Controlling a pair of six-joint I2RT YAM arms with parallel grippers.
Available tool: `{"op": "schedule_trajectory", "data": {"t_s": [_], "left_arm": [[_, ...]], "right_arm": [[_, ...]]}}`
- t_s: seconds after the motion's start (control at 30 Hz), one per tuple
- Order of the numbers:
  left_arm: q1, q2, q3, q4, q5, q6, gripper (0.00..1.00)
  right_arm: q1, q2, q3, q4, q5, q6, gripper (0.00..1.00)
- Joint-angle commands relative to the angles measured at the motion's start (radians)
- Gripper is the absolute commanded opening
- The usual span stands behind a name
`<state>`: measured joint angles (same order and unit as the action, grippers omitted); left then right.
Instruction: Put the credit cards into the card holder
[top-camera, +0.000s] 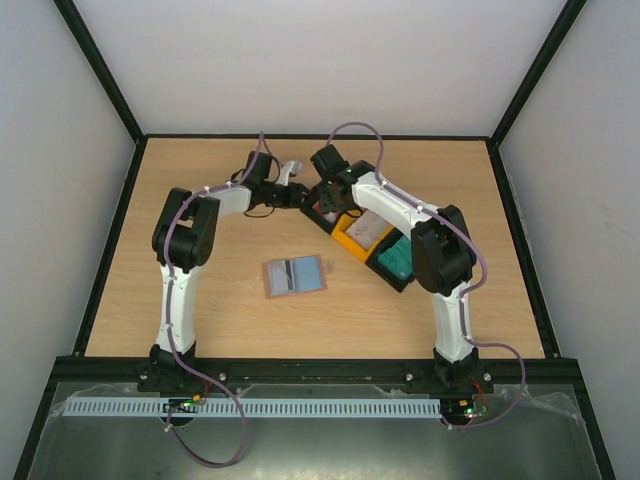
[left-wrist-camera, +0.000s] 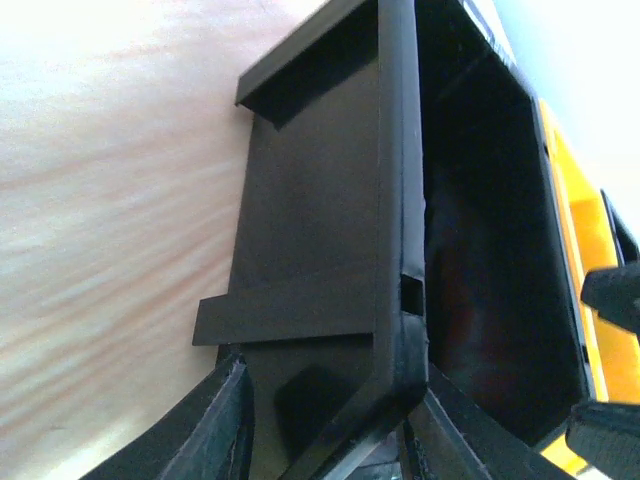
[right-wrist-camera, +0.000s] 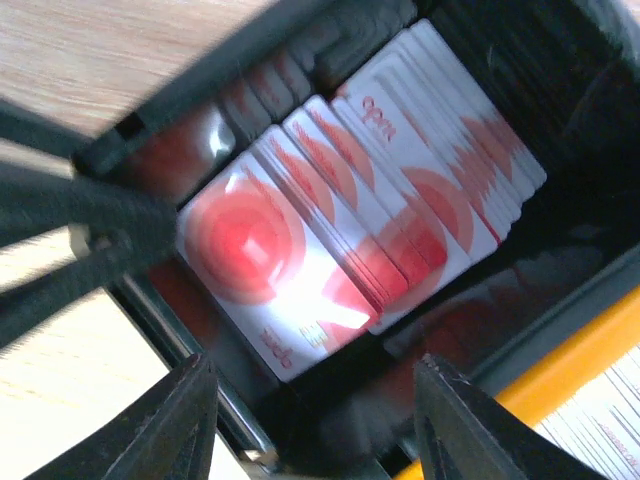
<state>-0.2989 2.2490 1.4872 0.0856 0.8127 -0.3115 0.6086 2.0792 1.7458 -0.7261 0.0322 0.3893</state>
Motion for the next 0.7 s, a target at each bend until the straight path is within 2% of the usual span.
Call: {"op": "schedule_trajectory", "data": {"t_s": [0.0,0.13,0.37,0.43,0.57,0.67], "left_arm": [[-0.033,-0.034,-0.026,-0.111,-0.022,0.005,0.41],[-0.019,-0.095,-0.055,-0.074,-0.105,-0.07,0.46],[-0.028,-0.21,-0.18,0.069,-0.134,-0.249,0.51],[-0.051,-0.232,-0.205,0.069,-0.182,-0.281,0.48],[-0.077,-0.263,-0.27,0.077,-0.299,-0.402,0.33],[-0.088,-0.287,-0.342,0.147,-0.307,-0.477,0.31]], "right_arm": [[-0.004,-0.041,0.062,-0.063,0.076,-0.022,0.52],[-0.013,0.038,0.154,-0.115,-0.001,-0.1,0.5],[-0.079,0.078,0.134,-0.114,-0.166,-0.226,0.43],[-0.085,0.097,0.151,-0.121,-0.208,-0.272,0.43],[-0.089,0.186,0.249,-0.185,-0.205,-0.318,0.42],[-0.093,0.223,0.273,-0.203,-0.206,-0.334,0.41]]}}
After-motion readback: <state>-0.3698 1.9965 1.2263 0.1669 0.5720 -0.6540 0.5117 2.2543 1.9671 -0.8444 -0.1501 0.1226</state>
